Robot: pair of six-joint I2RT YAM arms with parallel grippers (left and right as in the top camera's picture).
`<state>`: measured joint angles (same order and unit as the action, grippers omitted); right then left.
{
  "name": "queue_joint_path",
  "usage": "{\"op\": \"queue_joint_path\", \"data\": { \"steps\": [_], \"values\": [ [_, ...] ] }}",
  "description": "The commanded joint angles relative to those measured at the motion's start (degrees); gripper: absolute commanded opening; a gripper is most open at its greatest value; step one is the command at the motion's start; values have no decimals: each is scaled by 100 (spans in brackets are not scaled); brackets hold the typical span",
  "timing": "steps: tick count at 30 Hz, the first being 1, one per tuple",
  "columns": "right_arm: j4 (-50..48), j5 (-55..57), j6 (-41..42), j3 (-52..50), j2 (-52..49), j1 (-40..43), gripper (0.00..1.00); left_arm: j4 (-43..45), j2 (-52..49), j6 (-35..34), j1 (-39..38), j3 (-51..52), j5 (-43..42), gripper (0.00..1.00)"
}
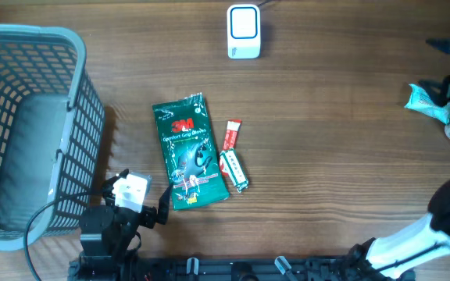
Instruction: Scan the item barcode
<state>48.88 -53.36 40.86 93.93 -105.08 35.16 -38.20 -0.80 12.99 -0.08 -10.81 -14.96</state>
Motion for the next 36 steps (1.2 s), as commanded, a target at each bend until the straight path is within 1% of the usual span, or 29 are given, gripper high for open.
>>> {"op": "queue_joint_path", "data": {
  "steps": [1,3,5,6,10,12,15,21,23,27,28,29,32,33,34,36],
  "values": [
    [-33,-450,114,201,1261,-715,100,15,37,-35,24,31,-107,100],
    [-70,-20,199,201,1897,-1464,100,13,37,-35,24,31,-107,100],
    [-9,216,203,201,2153,-1963,100,13,37,-35,24,31,-107,100],
    [52,378,197,201,2284,-2345,100,13,37,-35,24,31,-107,100],
    [461,1058,197,201,2387,-3386,100,15,37,-35,24,31,-107,100],
    [608,1440,203,197,2387,-3757,100,15,37,-35,24,31,-107,100],
    [616,1604,280,197,2387,-4118,100,15,37,-35,24,31,-107,100],
    [699,1727,251,197,2387,-4419,100,15,37,-37,24,31,-107,100],
    [789,2302,103,197,2387,-4795,100,15,37,-35,24,31,-107,100],
    [1222,4496,-57,181,2302,-5873,100,13,37,-35,24,31,-107,100],
    [1296,4874,-11,94,2236,-6089,100,15,37,-35,24,31,-107,100],
    [1287,5003,76,-24,2168,-6231,100,15,37,-35,24,31,-107,100],
    [1182,5001,472,-492,1775,-6526,100,13,37,-35,24,31,-107,100],
    [1093,4913,442,-621,1580,-6575,95,15,37,-35,24,31,-107,100],
    [1021,4686,367,-688,1408,-6603,94,15,37,-35,24,31,-107,100],
    [857,3663,-358,-743,942,-6699,89,15,37,-35,24,31,-107,100]
  ]
}}
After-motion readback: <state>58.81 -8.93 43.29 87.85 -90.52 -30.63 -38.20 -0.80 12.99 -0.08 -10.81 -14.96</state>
